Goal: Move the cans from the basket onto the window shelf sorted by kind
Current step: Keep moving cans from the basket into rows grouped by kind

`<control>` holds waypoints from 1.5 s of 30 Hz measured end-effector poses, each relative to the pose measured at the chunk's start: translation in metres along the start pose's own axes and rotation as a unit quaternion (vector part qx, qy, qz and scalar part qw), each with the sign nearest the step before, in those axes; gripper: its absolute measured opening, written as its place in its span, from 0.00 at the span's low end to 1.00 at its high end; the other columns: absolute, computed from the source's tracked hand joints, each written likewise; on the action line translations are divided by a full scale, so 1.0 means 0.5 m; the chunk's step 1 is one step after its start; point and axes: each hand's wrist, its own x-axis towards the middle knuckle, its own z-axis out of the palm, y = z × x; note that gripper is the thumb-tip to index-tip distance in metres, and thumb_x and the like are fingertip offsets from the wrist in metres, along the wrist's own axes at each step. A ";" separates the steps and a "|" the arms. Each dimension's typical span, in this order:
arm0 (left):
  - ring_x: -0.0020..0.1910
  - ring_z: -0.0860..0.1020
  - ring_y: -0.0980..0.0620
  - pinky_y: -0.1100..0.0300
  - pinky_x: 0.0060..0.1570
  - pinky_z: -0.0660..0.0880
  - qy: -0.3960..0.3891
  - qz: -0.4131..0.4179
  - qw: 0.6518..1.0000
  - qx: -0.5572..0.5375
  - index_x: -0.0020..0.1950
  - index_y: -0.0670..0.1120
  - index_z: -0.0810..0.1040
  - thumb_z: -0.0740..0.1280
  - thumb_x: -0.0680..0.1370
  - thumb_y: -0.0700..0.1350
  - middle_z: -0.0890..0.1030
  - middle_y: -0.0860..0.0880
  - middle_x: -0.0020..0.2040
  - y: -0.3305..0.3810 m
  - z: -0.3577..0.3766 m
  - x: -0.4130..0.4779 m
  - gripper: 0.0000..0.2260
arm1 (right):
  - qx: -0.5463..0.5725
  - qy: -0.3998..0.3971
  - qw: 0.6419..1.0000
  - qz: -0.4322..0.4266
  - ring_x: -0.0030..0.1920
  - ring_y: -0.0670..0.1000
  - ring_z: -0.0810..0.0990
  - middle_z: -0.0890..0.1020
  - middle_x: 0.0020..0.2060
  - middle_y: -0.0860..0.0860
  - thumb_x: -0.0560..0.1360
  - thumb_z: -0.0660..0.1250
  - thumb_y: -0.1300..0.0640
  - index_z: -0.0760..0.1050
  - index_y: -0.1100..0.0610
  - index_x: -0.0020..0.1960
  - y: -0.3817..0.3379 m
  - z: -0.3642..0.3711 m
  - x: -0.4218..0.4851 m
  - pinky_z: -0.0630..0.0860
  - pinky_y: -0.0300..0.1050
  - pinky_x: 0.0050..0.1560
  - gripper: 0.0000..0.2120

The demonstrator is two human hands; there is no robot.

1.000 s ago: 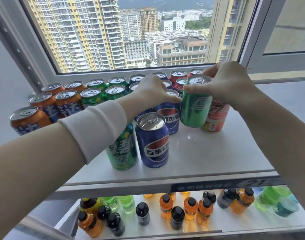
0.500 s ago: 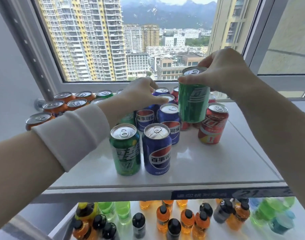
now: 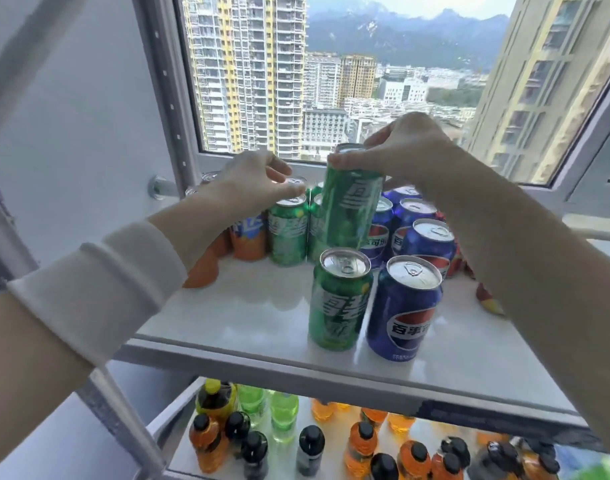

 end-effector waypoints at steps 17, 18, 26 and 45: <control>0.44 0.78 0.61 0.71 0.34 0.74 -0.047 -0.044 0.991 -0.113 0.57 0.49 0.73 0.71 0.72 0.48 0.78 0.53 0.48 -0.143 0.038 -0.054 0.15 | -0.161 -0.116 0.980 0.010 0.30 0.48 0.76 0.77 0.31 0.51 0.61 0.75 0.37 0.71 0.57 0.32 -0.013 0.212 0.050 0.66 0.34 0.19 0.24; 0.44 0.77 0.62 0.72 0.33 0.74 -0.046 -0.043 0.991 -0.118 0.57 0.49 0.73 0.71 0.72 0.48 0.78 0.53 0.48 -0.145 0.041 -0.053 0.15 | -0.171 -0.110 0.979 0.009 0.30 0.49 0.76 0.75 0.29 0.51 0.61 0.74 0.37 0.69 0.57 0.30 -0.013 0.215 0.049 0.66 0.34 0.20 0.25; 0.49 0.78 0.55 0.62 0.48 0.74 -0.058 -0.037 0.993 -0.095 0.59 0.48 0.73 0.71 0.72 0.49 0.80 0.50 0.52 -0.150 0.050 -0.055 0.17 | -0.222 -0.101 0.969 -0.032 0.26 0.46 0.65 0.68 0.24 0.50 0.64 0.71 0.36 0.63 0.57 0.25 -0.008 0.232 0.034 0.60 0.39 0.26 0.29; 0.66 0.68 0.56 0.62 0.62 0.64 -0.181 0.159 0.964 0.110 0.70 0.54 0.64 0.73 0.65 0.61 0.69 0.55 0.68 0.027 0.122 -0.104 0.37 | -0.235 -0.176 0.956 -0.019 0.50 0.44 0.71 0.75 0.53 0.44 0.60 0.74 0.41 0.72 0.48 0.64 0.146 -0.017 -0.141 0.66 0.33 0.41 0.34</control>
